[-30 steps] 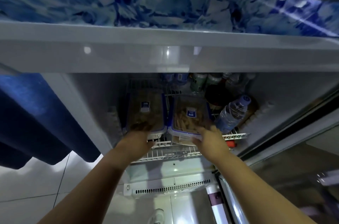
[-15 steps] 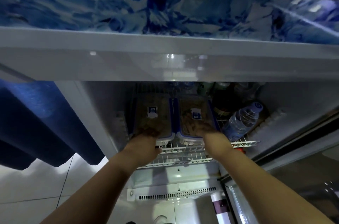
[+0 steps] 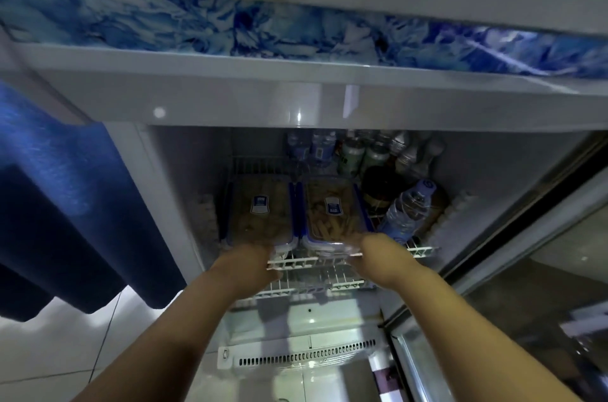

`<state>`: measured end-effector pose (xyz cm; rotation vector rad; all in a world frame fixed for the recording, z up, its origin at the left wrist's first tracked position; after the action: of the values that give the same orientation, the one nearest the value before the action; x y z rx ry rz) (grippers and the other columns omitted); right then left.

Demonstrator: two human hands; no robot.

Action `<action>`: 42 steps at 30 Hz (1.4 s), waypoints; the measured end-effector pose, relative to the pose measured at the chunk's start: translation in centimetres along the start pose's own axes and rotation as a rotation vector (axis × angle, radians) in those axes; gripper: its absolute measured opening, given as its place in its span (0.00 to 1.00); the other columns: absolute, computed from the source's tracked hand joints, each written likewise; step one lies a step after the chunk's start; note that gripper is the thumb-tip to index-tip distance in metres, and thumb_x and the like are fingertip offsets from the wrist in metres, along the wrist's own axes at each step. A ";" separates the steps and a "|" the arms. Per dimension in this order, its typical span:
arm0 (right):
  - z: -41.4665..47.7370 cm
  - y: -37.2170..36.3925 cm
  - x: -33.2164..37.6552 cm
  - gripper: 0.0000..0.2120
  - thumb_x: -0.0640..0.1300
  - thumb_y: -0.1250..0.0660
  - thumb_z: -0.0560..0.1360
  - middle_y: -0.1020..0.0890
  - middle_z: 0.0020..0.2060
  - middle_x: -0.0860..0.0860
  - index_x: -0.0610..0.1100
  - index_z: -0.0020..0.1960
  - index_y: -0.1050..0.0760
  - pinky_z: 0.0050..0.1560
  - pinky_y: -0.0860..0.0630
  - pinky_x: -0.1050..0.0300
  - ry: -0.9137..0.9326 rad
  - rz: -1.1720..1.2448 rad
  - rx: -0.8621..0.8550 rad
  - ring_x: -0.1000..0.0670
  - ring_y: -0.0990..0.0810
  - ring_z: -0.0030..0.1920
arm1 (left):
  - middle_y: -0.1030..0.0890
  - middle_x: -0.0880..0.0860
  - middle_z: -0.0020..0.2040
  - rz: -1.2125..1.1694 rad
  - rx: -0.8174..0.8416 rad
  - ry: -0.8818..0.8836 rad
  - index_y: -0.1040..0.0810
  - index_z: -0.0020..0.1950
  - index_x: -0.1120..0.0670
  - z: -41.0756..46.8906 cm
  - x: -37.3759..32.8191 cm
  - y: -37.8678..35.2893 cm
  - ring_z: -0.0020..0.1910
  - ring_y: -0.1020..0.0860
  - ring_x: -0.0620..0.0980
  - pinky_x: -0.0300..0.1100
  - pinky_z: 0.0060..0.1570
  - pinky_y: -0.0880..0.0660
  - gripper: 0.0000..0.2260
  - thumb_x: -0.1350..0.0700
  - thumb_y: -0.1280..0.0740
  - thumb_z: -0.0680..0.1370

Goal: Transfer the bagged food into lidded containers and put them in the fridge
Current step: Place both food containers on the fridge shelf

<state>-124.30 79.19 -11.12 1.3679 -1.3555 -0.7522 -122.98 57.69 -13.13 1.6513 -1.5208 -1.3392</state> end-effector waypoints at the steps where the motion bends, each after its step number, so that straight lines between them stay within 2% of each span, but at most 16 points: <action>1: -0.9 0.4 -0.1 0.18 0.50 0.36 0.76 0.20 0.58 0.44 0.49 0.65 0.28 0.51 0.24 0.52 -0.002 0.013 0.001 0.42 0.22 0.56 | 0.25 0.53 0.64 -0.010 0.008 0.003 0.29 0.66 0.52 -0.5 -0.4 -0.2 0.61 0.26 0.52 0.43 0.58 0.28 0.22 0.43 0.37 0.76; 3: -2.9 1.1 -0.4 0.17 0.50 0.37 0.76 0.20 0.56 0.44 0.47 0.63 0.27 0.49 0.26 0.53 0.004 0.035 0.013 0.42 0.22 0.56 | 0.23 0.53 0.61 -0.038 0.003 -0.003 0.25 0.60 0.51 -1.8 -1.3 -0.6 0.58 0.25 0.51 0.42 0.55 0.29 0.17 0.43 0.37 0.77; 5: -5.2 1.2 -0.8 0.12 0.50 0.37 0.77 0.21 0.50 0.45 0.46 0.56 0.25 0.44 0.29 0.55 0.010 0.051 0.037 0.42 0.22 0.51 | 0.20 0.52 0.56 -0.060 -0.005 -0.025 0.24 0.50 0.50 -3.4 -2.6 -1.1 0.52 0.23 0.50 0.43 0.53 0.27 0.10 0.44 0.37 0.76; 6: -6.8 1.0 -1.4 0.10 0.51 0.37 0.77 0.21 0.46 0.45 0.45 0.53 0.26 0.42 0.30 0.55 0.000 0.057 0.050 0.43 0.23 0.49 | 0.20 0.51 0.53 -0.067 -0.005 -0.049 0.24 0.49 0.50 -4.5 -3.8 -1.5 0.50 0.24 0.49 0.43 0.51 0.27 0.09 0.45 0.37 0.77; 8: -8.9 0.8 -2.2 0.11 0.52 0.36 0.76 0.20 0.47 0.47 0.45 0.53 0.24 0.45 0.27 0.54 -0.029 0.076 0.066 0.44 0.22 0.50 | 0.23 0.47 0.51 -0.071 -0.013 -0.070 0.24 0.55 0.50 -6.3 -5.4 -1.9 0.48 0.27 0.47 0.40 0.46 0.30 0.10 0.47 0.37 0.78; 11: -14.2 0.3 -3.9 0.14 0.51 0.35 0.75 0.19 0.54 0.47 0.47 0.59 0.25 0.46 0.29 0.56 -0.073 0.069 0.055 0.45 0.22 0.54 | 0.22 0.52 0.56 -0.062 -0.022 -0.107 0.26 0.60 0.52 -9.5 -9.0 -3.5 0.52 0.25 0.50 0.40 0.44 0.32 0.14 0.46 0.37 0.78; 14: -19.6 -0.9 -5.7 0.19 0.52 0.35 0.75 0.20 0.58 0.45 0.45 0.63 0.28 0.52 0.27 0.54 -0.137 0.013 0.065 0.43 0.23 0.58 | 0.23 0.52 0.63 -0.064 -0.017 -0.144 0.28 0.66 0.50 -12.7 -12.2 -5.4 0.59 0.25 0.51 0.43 0.55 0.27 0.20 0.44 0.37 0.77; 16: -23.2 -1.6 -6.6 0.20 0.54 0.34 0.74 0.21 0.59 0.44 0.46 0.62 0.28 0.56 0.26 0.53 -0.181 0.023 0.080 0.43 0.24 0.59 | 0.24 0.51 0.64 -0.046 -0.005 -0.199 0.28 0.66 0.49 -14.8 -14.6 -6.3 0.60 0.25 0.51 0.44 0.58 0.27 0.20 0.43 0.37 0.77; 21: -31.7 -2.2 -8.8 0.23 0.57 0.34 0.73 0.21 0.60 0.46 0.47 0.63 0.29 0.59 0.26 0.51 -0.307 0.090 0.034 0.44 0.24 0.60 | 0.23 0.48 0.62 0.051 -0.054 -0.327 0.26 0.63 0.48 -18.8 -20.1 -6.6 0.57 0.24 0.50 0.46 0.55 0.26 0.18 0.42 0.37 0.76; 24: -36.7 -1.3 -9.5 0.24 0.58 0.35 0.74 0.21 0.61 0.47 0.48 0.65 0.31 0.60 0.27 0.51 -0.371 0.098 -0.065 0.45 0.24 0.61 | 0.21 0.49 0.57 0.094 -0.085 -0.420 0.25 0.59 0.48 -21.0 -23.3 -6.2 0.54 0.22 0.50 0.47 0.53 0.24 0.17 0.41 0.37 0.75; 27: -42.4 1.3 -9.0 0.21 0.58 0.36 0.75 0.20 0.58 0.48 0.49 0.63 0.30 0.56 0.26 0.52 -0.433 0.059 -0.256 0.46 0.23 0.58 | 0.21 0.48 0.58 0.129 -0.119 -0.527 0.26 0.61 0.46 -23.3 -26.5 -5.6 0.55 0.23 0.50 0.48 0.53 0.24 0.17 0.40 0.37 0.75; 32: -53.2 5.7 -7.6 0.13 0.54 0.34 0.75 0.18 0.49 0.51 0.49 0.56 0.24 0.49 0.24 0.52 -0.546 -0.049 -0.725 0.46 0.21 0.51 | 0.21 0.46 0.58 0.155 -0.161 -0.744 0.26 0.63 0.46 -28.2 -31.5 -5.0 0.54 0.22 0.46 0.46 0.53 0.24 0.18 0.40 0.38 0.75; 36: -61.6 7.6 -7.9 0.10 0.47 0.30 0.72 0.18 0.46 0.45 0.42 0.50 0.20 0.51 0.26 0.49 -0.640 -0.208 -1.096 0.40 0.22 0.49 | 0.21 0.45 0.58 0.165 -0.163 -0.858 0.26 0.63 0.46 -32.1 -34.2 -5.7 0.55 0.23 0.46 0.46 0.54 0.24 0.18 0.41 0.38 0.76; 39: -65.5 8.1 -9.3 0.16 0.47 0.30 0.72 0.21 0.53 0.42 0.40 0.57 0.22 0.54 0.27 0.43 -0.778 -0.350 -1.136 0.37 0.26 0.56 | 0.20 0.45 0.57 0.159 -0.174 -0.907 0.25 0.62 0.46 -34.0 -35.8 -6.2 0.53 0.22 0.46 0.47 0.52 0.24 0.17 0.40 0.38 0.76; 42: -66.5 7.4 -13.1 0.25 0.50 0.31 0.74 0.27 0.59 0.41 0.39 0.66 0.31 0.56 0.28 0.43 -0.938 -0.282 -0.916 0.39 0.33 0.62 | 0.20 0.45 0.57 0.143 -0.172 -0.923 0.25 0.61 0.46 -35.2 -37.2 -7.3 0.53 0.22 0.45 0.47 0.52 0.23 0.17 0.41 0.38 0.76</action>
<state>-66.89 108.24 11.58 0.4280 -1.1796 -2.0606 -83.87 86.07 5.25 0.7911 -1.8577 -2.2291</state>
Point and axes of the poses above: each hand's wrist, its own z-axis towards the middle knuckle, its own y-axis out of the back of the hand, x = y × z, the point moved 7 cm from there along z, towards the middle knuckle
